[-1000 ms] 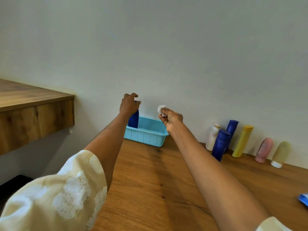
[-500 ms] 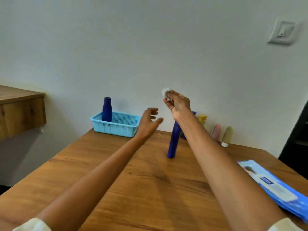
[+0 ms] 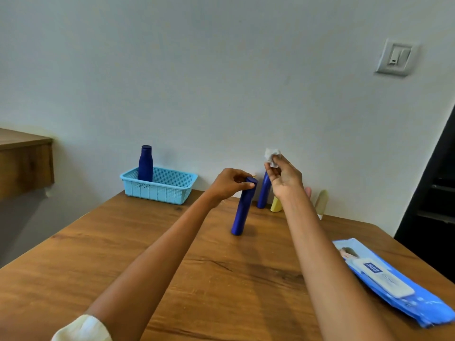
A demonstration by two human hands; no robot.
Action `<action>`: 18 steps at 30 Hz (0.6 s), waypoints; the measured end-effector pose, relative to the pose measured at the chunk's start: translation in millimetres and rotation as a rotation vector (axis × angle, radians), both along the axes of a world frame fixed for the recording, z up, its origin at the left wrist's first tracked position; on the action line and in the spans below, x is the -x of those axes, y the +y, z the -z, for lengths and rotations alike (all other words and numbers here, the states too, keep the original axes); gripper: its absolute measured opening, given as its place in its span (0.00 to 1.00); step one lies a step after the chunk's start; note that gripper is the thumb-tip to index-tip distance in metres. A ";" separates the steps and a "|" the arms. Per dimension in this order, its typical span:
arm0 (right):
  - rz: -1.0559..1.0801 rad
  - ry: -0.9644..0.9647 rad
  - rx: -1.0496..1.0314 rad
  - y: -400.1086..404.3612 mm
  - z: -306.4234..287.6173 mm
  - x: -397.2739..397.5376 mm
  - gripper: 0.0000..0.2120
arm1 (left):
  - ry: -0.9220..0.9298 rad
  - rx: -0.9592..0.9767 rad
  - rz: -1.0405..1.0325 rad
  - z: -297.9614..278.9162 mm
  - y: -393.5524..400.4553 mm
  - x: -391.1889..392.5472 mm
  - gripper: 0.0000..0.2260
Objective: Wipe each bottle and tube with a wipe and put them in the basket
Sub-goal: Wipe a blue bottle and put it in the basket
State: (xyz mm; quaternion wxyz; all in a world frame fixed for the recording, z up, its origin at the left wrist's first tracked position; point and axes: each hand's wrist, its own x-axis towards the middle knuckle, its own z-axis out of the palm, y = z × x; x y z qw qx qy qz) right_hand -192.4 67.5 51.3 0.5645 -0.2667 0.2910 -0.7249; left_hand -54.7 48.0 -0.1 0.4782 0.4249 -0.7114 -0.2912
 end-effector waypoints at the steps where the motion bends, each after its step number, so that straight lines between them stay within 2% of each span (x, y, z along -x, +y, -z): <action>1: 0.003 -0.007 0.007 -0.3 0.5 1.3 0.04 | 0.002 0.008 -0.007 0.7 -1.3 -0.6 0.12; 4: 0.022 0.042 0.039 -1.2 1.2 1.2 0.05 | 0.086 0.033 -0.029 2.1 -4.2 -3.6 0.12; 6: 0.031 0.145 0.078 -0.8 1.7 -1.9 0.05 | 0.184 0.031 -0.017 -0.9 -5.9 -9.4 0.12; 10: 0.116 0.592 0.147 -0.5 15.9 -12.5 0.09 | 0.378 -0.007 0.073 -6.1 -5.7 -23.6 0.10; 12: 0.166 0.791 0.206 1.6 20.9 -19.6 0.07 | 0.415 -0.009 0.103 -8.6 -5.1 -27.4 0.08; 13: 0.186 0.862 0.242 3.8 21.6 -23.1 0.04 | 0.434 -0.006 0.111 -9.7 -4.7 -28.4 0.08; 18: 0.423 1.160 0.414 8.7 20.2 -40.0 0.07 | 0.537 0.012 0.122 -22.0 -4.5 -34.7 0.09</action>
